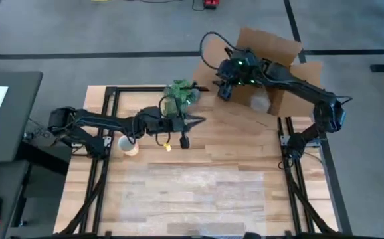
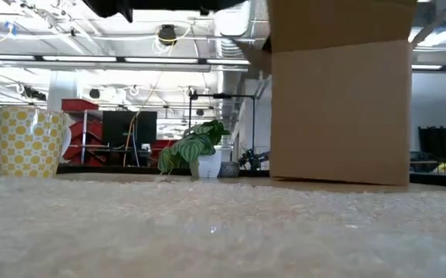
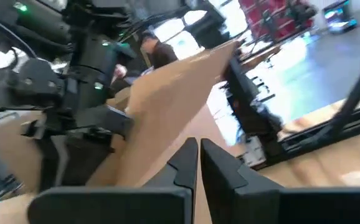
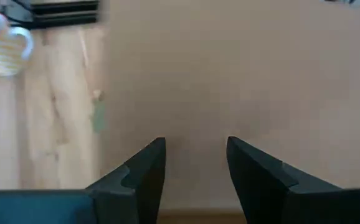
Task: Wrap mug
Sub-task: Put the blue wrapped mug into the box
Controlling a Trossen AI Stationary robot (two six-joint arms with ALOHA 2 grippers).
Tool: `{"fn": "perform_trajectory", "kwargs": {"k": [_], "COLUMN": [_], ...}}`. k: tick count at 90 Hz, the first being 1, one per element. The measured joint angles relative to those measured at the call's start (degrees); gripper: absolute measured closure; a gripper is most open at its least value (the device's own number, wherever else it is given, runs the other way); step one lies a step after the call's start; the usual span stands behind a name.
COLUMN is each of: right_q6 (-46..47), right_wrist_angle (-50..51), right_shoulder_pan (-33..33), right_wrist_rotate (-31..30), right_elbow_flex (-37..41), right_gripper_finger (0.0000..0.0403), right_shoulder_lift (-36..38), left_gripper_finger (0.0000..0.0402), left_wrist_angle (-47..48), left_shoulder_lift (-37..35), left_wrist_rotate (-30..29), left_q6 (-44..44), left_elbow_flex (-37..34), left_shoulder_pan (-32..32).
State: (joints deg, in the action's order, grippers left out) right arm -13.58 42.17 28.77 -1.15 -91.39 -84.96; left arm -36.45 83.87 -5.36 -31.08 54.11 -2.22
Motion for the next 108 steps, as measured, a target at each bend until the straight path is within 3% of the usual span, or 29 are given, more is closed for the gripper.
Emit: {"fn": "perform_trajectory", "kwargs": {"k": [18, 50, 75, 108], "right_q6": [4.29, 13.69, 15.12, 15.73], "right_wrist_angle": [8.15, 21.01, 20.05, 19.97], "right_shoulder_pan": [-4.59, -14.52, -20.78, -23.48], "right_wrist_rotate": [0.24, 0.33, 0.85, -0.68], "right_elbow_flex": [0.00, 1.74, 9.51, 2.06], "right_gripper_finger": [0.0244, 0.0244, 0.0244, 0.0243], "right_shoulder_lift": [6.73, 9.52, 9.50, 11.18], "left_gripper_finger": [0.0401, 0.0402, 0.0402, 0.0402], "left_wrist_angle": [-0.29, -0.07, 9.52, 17.00], "left_shoulder_lift": [-3.44, -4.59, 1.28, 15.05], "left_wrist_rotate": [-5.42, -5.51, -5.41, -5.56], "left_q6": [-3.13, -0.56, -2.17, -0.98], "left_elbow_flex": [0.04, 0.56, 8.97, 16.33], "left_shoulder_pan": [4.14, 4.14, 3.72, -1.71]}}
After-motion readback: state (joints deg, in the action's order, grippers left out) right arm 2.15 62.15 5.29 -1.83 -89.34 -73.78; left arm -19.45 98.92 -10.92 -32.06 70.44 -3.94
